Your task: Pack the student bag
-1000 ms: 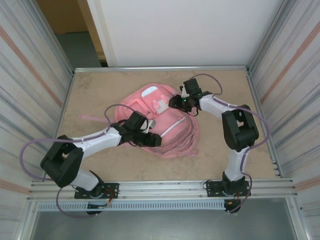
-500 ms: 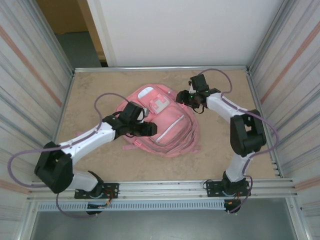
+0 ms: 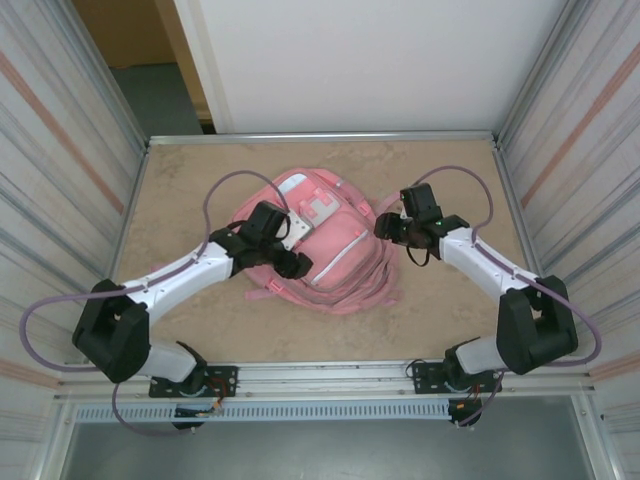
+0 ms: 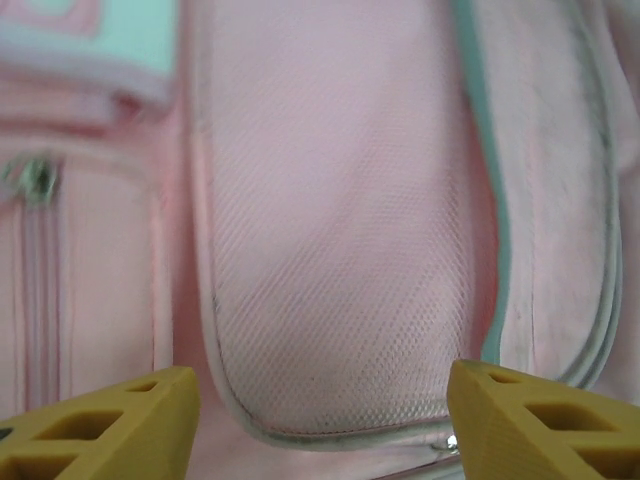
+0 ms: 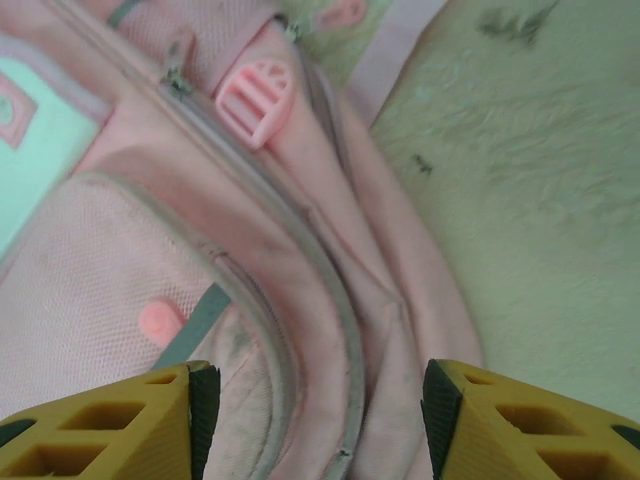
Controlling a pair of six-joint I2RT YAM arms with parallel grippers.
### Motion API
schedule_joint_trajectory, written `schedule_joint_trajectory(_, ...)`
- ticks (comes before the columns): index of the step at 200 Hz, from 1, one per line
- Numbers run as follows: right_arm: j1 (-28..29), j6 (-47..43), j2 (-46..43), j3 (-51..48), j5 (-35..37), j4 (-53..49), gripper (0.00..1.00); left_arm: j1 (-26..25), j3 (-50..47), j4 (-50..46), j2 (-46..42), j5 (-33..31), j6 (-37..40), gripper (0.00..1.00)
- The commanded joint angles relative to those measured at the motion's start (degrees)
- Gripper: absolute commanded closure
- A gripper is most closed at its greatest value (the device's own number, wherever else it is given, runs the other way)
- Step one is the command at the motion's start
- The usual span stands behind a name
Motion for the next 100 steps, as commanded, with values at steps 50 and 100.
schedule_joint_trajectory(50,-1.4,-1.2,-8.6,-1.8,4.4,2.3,0.41,1.9,3.1,-3.5,2.5,4.4,58.0,0.38)
schedule_joint_trajectory(100,-4.5,-1.8,-12.7,-4.5,3.4,1.9,0.4,3.1,0.4,-2.6,4.5,11.7,70.0,0.38)
